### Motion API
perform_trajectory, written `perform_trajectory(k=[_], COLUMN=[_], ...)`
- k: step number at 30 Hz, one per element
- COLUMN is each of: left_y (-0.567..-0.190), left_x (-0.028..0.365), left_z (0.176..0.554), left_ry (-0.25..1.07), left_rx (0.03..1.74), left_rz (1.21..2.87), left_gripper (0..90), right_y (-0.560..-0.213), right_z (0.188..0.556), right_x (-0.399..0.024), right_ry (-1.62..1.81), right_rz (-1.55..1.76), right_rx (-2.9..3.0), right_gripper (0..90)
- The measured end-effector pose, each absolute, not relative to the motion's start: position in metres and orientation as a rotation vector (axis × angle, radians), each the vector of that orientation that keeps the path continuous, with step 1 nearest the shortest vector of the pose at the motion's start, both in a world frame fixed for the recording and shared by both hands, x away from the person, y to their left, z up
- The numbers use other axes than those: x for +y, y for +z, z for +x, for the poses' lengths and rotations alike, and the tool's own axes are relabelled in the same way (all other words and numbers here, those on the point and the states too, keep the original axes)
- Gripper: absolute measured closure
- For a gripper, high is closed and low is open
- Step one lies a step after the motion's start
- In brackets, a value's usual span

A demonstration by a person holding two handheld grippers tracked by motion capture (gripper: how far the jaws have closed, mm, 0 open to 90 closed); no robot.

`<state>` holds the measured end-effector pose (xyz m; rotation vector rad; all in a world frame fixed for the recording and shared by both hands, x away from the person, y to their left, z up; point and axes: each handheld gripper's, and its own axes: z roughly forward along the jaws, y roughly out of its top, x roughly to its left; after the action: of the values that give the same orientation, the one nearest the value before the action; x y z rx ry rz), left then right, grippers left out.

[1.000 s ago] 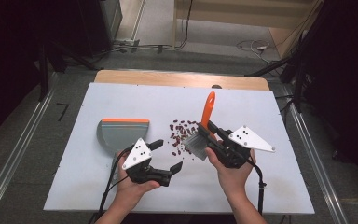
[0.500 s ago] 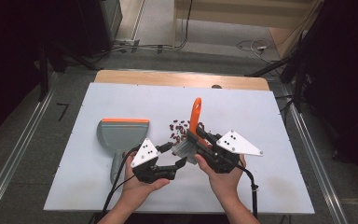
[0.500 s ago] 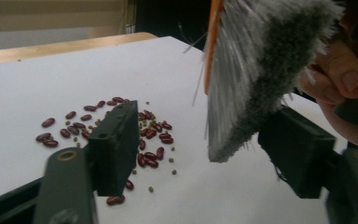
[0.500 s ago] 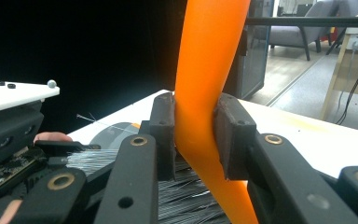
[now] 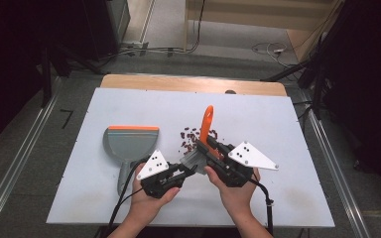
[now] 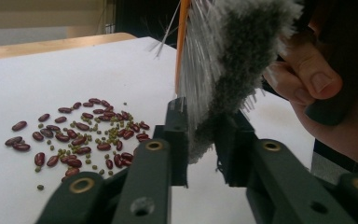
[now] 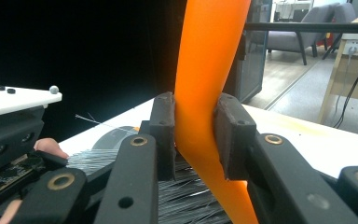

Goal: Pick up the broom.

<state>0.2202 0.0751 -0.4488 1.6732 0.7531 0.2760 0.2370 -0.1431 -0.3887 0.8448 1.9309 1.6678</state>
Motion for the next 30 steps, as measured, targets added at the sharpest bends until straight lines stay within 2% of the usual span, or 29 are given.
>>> perform_trajectory(k=[7,24,26,29,30], left_y=[-0.4482,-0.4458,-0.4474,-0.4482,-0.4489], left_x=[0.0775,0.0798,0.0818,0.0833,0.0841], left_z=[0.2204,0.2172,0.2169,0.2171,0.2171], left_ry=[0.252,0.276,0.257,0.231,0.221], left_rx=[0.753,0.738,0.709,0.699,0.698], left_rz=[1.68,1.7,1.685,1.706,1.718], left_gripper=[85.6,86.8,81.8,53.8,53.8], right_y=[-0.3899,-0.3896,-0.3892,-0.3886,-0.3886], right_z=[0.2359,0.2326,0.2328,0.2332,0.2332], right_x=[-0.1421,-0.1394,-0.1399,-0.1409,-0.1409], right_ry=[1.672,1.674,1.678,1.66,1.66], right_rz=[0.857,0.845,0.845,0.84,0.84], right_rx=[1.926,1.926,1.926,1.916,1.916], right_gripper=[69.3,69.3,69.3,69.3,69.3])
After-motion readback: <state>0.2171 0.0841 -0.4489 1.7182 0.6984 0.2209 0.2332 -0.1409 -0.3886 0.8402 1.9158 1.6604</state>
